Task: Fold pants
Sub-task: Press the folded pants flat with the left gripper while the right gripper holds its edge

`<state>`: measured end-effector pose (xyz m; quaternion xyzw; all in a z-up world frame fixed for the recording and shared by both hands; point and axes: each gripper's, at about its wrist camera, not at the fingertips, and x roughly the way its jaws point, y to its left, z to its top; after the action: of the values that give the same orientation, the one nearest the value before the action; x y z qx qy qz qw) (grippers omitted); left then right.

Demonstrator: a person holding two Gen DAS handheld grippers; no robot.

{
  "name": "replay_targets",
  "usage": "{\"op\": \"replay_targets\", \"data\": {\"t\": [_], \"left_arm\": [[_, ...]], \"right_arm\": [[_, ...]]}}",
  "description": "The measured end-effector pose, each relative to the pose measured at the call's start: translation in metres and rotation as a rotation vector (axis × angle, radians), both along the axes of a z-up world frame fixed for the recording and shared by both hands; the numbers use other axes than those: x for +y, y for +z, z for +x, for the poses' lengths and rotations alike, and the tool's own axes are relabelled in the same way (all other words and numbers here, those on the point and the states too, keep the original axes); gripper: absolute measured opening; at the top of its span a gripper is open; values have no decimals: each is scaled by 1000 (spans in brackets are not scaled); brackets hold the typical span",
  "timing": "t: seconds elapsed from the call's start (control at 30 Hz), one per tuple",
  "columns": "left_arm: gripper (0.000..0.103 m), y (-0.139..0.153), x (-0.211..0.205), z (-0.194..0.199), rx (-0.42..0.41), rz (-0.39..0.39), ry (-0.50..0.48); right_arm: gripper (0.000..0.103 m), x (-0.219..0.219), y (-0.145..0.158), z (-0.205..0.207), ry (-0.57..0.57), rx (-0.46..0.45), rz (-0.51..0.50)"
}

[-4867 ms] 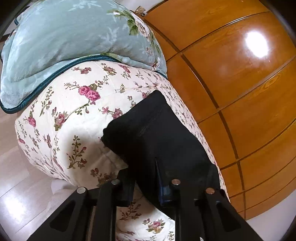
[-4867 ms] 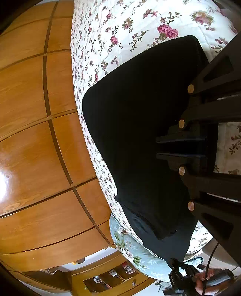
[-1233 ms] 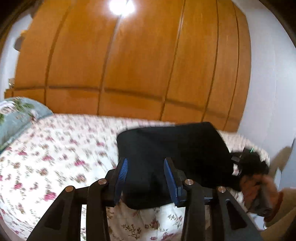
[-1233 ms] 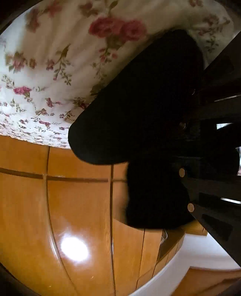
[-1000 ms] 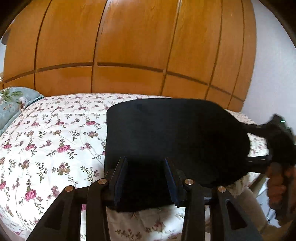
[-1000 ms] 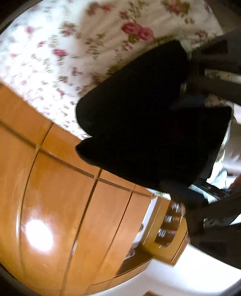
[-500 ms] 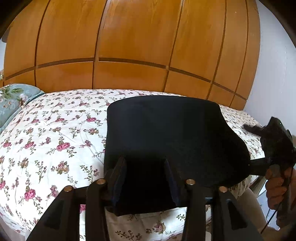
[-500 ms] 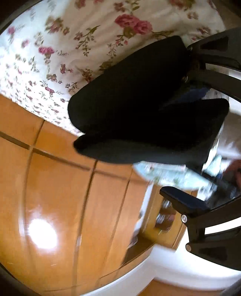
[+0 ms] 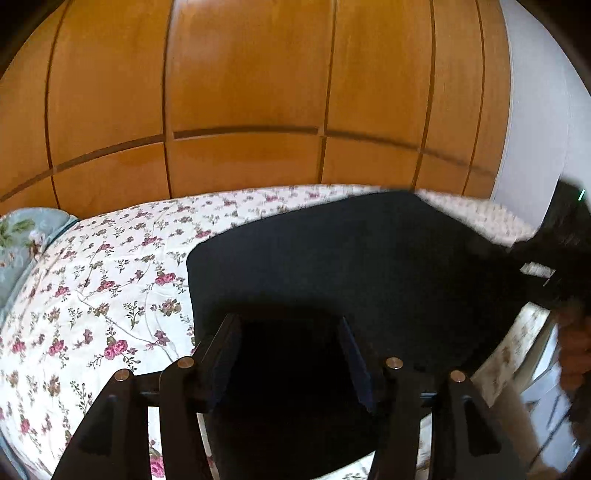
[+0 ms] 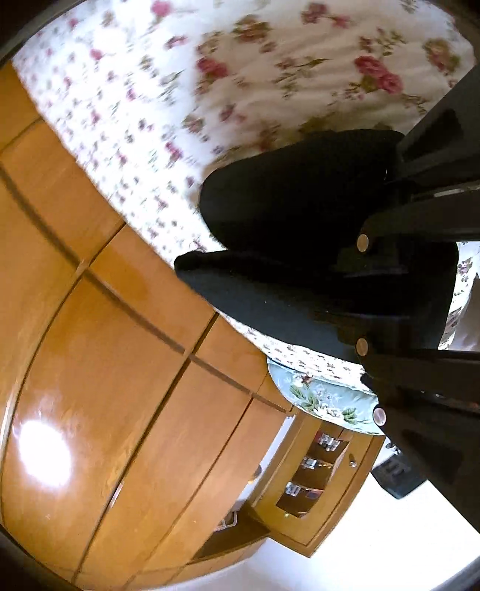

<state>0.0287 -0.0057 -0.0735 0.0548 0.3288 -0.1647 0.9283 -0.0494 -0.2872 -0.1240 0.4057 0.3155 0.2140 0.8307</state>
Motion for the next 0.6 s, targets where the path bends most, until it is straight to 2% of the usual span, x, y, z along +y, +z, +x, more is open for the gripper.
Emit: {"op": "replay_targets", "data": {"t": [0.1,0.2,0.23,0.3,0.37,0.43,0.6], "left_arm": [[55,-11,-1,-1,21,6,-1],[57,-19,1,-4,30,6,0],[57,-20,2,-6,28,5,1],[57,-22,4,-10,25,0,-1],[58,-23,6,-14,17,2,-3],[58,-23,7,-16,15,-3,-2],[58,-23,14,-18,21,-25,8]], "right_arm": [[15,12,-2,3,30,30,-64],[22,19,-16,5,35,108,-112],[30,21,-24,4,31,120,-113],[35,21,-31,-6,12,115,-91],[36,24,-33,-18,-4,136,-80],[35,24,-26,-28,-19,147,-126],[35,17,18,-49,-120,9,-318]]}}
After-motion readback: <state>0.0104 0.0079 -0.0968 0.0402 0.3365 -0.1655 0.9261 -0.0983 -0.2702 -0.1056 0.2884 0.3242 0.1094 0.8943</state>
